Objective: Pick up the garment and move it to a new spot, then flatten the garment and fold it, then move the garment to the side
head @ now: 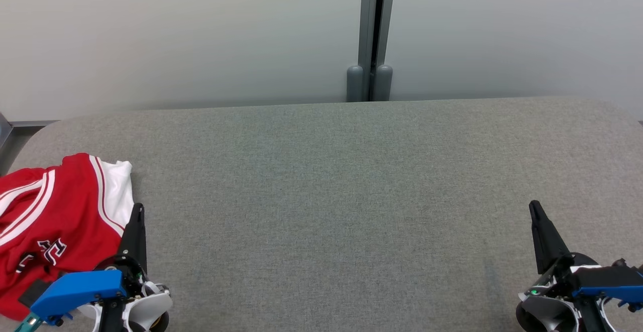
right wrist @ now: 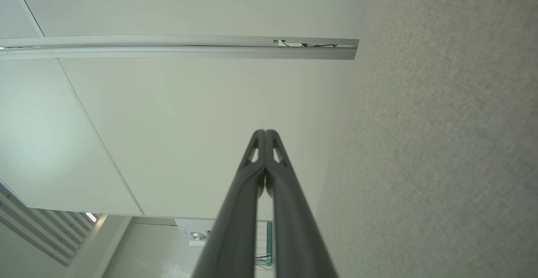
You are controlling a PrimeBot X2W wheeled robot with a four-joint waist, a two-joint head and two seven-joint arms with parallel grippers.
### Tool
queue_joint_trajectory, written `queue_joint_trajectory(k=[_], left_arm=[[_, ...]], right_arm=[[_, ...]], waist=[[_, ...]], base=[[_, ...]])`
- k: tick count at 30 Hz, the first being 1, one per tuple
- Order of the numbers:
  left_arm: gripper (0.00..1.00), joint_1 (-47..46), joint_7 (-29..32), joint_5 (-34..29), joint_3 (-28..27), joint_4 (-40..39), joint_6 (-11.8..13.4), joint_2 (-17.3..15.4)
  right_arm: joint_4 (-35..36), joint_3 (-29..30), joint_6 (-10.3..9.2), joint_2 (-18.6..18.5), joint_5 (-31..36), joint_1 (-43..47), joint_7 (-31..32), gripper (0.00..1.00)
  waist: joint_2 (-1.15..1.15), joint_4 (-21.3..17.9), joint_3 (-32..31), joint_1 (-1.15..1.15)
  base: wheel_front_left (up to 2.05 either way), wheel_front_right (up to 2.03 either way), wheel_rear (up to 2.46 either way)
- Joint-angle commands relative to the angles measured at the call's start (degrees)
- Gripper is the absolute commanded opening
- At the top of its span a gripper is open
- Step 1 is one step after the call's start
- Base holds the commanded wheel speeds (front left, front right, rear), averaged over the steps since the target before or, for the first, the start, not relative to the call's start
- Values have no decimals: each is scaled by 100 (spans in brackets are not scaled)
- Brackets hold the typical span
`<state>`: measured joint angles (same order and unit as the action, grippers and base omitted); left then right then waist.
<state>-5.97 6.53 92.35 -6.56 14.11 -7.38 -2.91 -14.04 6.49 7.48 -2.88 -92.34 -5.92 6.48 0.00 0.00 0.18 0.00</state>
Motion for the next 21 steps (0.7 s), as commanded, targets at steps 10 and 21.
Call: queue_joint_trajectory(k=[10,21], left_arm=[[0,-52,17,14,-6,-27,-25,11],[0,-52,17,14,-5,-27,-25,11]], right_arm=[[0,5,2,4,-17,-61,14,0],[0,5,2,4,-17,-61,14,0]], waist=[[0,0,0,0],[0,0,0,0]], base=[[0,0,0],[0,0,0]])
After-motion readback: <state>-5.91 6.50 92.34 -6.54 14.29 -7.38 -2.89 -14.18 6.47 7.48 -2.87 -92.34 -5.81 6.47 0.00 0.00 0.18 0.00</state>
